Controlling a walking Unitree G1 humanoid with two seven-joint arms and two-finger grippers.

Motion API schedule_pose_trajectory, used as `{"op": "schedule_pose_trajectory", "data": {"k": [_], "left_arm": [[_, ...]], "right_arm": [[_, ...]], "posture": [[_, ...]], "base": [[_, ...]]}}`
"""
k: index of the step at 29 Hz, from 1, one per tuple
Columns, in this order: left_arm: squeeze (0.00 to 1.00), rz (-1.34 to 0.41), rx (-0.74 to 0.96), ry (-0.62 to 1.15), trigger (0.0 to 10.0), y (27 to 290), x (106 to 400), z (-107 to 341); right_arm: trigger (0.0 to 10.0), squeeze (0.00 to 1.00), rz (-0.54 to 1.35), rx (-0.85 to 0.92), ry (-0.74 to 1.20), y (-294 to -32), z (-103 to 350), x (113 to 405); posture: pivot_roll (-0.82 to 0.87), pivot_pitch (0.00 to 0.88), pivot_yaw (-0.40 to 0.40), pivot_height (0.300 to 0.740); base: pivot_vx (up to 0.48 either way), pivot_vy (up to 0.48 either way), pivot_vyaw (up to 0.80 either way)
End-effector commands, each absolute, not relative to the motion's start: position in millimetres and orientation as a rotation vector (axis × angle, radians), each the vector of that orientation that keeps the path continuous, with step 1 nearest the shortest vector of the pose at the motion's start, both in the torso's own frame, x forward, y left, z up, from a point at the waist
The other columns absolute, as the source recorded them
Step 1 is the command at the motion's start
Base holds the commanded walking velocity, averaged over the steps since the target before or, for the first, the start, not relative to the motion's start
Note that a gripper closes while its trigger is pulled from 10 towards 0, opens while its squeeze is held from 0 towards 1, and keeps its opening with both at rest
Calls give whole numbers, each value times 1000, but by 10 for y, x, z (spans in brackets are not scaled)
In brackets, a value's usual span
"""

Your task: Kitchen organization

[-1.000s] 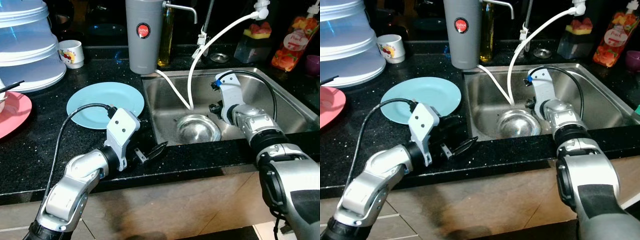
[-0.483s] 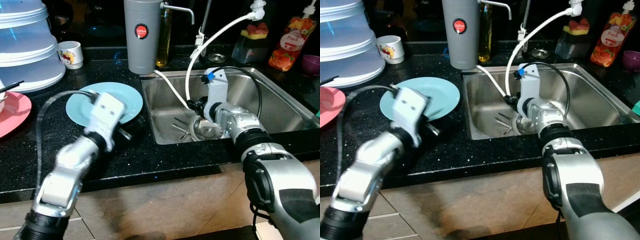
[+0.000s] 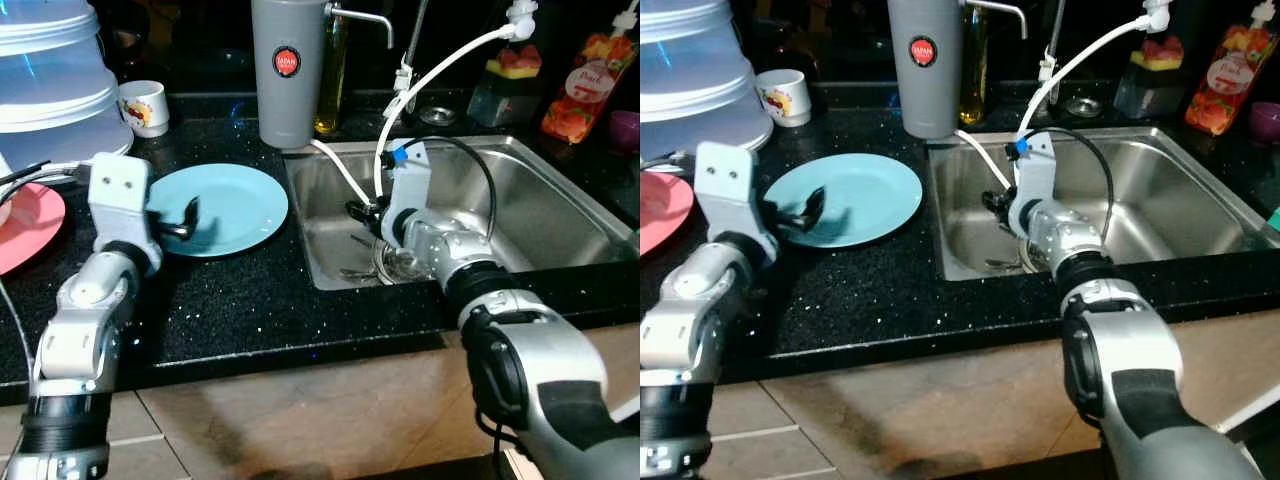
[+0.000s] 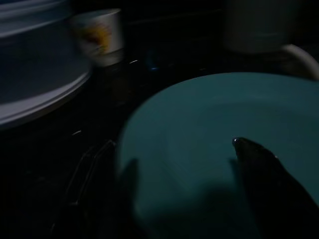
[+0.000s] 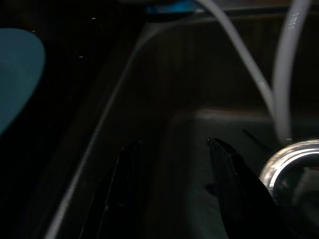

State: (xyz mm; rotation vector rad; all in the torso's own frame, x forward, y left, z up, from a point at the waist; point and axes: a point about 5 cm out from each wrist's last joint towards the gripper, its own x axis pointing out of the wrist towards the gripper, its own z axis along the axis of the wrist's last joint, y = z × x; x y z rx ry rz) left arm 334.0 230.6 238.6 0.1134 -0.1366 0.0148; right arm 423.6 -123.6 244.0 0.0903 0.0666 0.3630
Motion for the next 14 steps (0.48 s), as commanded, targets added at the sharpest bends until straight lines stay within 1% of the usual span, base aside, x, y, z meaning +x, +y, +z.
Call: {"op": "schedule_pose_trajectory", "data": {"k": [1,3,4,5,6,13,14], "left_arm": [[1000,51,91,-121,10000,2423,3374,2395],[1000,79,45,-118,10000,2555,3421,2408],[1000,80,-14,-128,10000,2630,3453,2433],[1000,80,-14,-128,10000,2630,3453,2433],[1000,64,-68,-142,10000,2662,3480,2459],[1000,36,-126,-100,10000,2667,3555,2426],[973,36,-141,-82,10000,2671,3584,2409]], "right_arm": [[10000,0,356,157,53,-1204,2468,4240],[10000,0,337,220,59,-1136,2434,4238],[10000,0,330,272,60,-1078,2422,4236],[10000,0,330,272,60,-1078,2422,4236],[10000,0,328,303,54,-1023,2430,4234],[10000,0,341,309,49,-925,2447,4228],[10000,0,342,317,47,-906,2457,4227]], "posture": [[59,93,-26,740],[63,95,-28,740],[63,95,-28,740],[63,95,-28,740],[66,100,-29,740],[64,104,-29,740],[61,107,-28,740]], "base": [[0,0,0],[0,0,0],[0,0,0],[0,0,0],[0,0,0],[0,0,0],[0,0,0]]}}
